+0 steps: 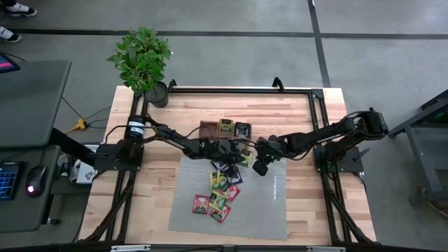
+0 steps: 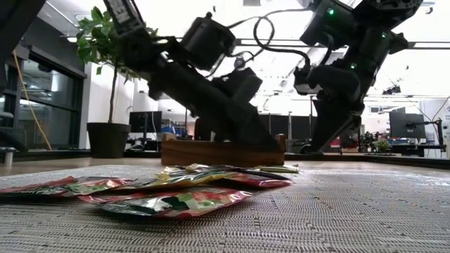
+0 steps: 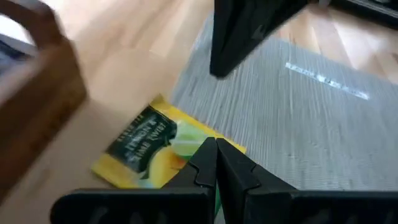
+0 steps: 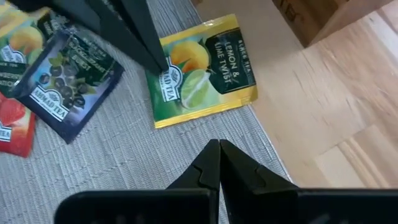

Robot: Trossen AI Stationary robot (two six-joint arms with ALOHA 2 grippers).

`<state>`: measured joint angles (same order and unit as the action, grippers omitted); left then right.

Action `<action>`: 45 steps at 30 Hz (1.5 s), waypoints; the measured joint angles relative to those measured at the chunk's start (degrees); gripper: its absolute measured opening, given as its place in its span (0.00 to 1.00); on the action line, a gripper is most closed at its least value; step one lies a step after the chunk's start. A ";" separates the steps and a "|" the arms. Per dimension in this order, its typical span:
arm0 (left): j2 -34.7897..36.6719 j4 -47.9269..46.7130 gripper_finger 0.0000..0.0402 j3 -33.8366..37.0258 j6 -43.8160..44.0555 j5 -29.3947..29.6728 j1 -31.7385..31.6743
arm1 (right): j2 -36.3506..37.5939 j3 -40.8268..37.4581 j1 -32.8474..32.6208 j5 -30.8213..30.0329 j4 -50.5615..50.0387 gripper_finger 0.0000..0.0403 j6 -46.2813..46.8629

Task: Pick & Place Tea
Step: Put the yellow tea bag into the middle section of the wooden organizer

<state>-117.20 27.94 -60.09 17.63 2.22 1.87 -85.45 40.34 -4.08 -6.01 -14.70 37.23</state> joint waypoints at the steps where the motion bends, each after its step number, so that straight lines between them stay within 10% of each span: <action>1: -0.70 -1.22 0.00 -0.84 0.40 -0.49 0.00 | 0.00 0.00 0.00 -0.01 -0.04 0.00 0.00; 20: -2.61 -27.57 0.00 -13.42 -9.59 -2.41 0.65 | 0.04 0.02 0.34 -1.13 -1.09 0.00 -0.63; 34: -2.48 -30.28 0.00 -13.56 -10.31 -0.40 6.99 | 0.09 0.11 1.46 6.39 4.64 0.03 -0.26; 45: -2.61 -30.48 0.00 -13.51 -10.51 -0.33 7.61 | 0.04 0.11 3.11 11.95 7.50 0.31 5.86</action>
<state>-119.81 -2.55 -73.60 7.11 1.90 9.47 -85.41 40.45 -0.97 5.95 -7.20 43.09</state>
